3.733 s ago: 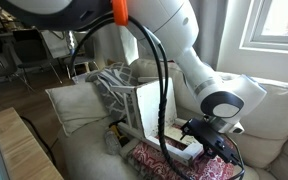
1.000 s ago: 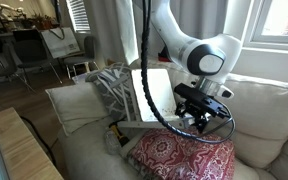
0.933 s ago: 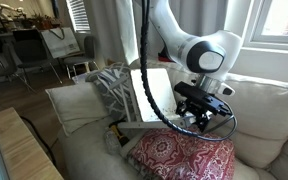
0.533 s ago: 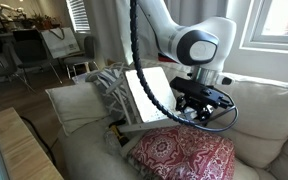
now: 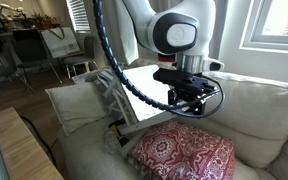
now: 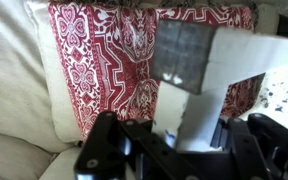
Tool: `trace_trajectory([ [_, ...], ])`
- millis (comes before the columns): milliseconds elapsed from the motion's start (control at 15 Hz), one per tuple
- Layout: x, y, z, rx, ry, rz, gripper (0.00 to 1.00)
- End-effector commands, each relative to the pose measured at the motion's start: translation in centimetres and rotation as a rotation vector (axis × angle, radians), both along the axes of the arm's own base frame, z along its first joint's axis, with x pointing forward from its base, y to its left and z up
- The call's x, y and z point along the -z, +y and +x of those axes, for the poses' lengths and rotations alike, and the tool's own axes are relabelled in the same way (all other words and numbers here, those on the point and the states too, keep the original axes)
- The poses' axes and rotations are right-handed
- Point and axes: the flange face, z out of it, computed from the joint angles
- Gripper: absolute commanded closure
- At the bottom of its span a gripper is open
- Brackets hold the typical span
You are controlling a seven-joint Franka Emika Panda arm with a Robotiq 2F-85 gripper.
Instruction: Lift the chair laying on the sofa seats to make it stand on its four legs on the sofa
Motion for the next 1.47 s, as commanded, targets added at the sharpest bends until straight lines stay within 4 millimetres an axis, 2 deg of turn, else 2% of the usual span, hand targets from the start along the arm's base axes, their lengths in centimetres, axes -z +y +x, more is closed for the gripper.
trace_trajectory([
  [0, -4.6, 2.2, -2.2, 0.001, -0.006, -0.027, 1.0],
  [267, -6.1, 5.0, -3.0, 0.039, -0.007, -0.026, 1.0],
  [800, -10.3, 8.3, -4.8, 0.037, -0.074, -0.038, 1.0],
  [933, -10.6, 9.0, -4.9, 0.046, -0.062, -0.051, 1.0],
  [1133, -10.1, 8.5, -3.5, 0.132, -0.045, -0.04, 1.0],
  [1400, -9.6, 9.0, -3.6, 0.213, -0.074, -0.102, 1.0],
])
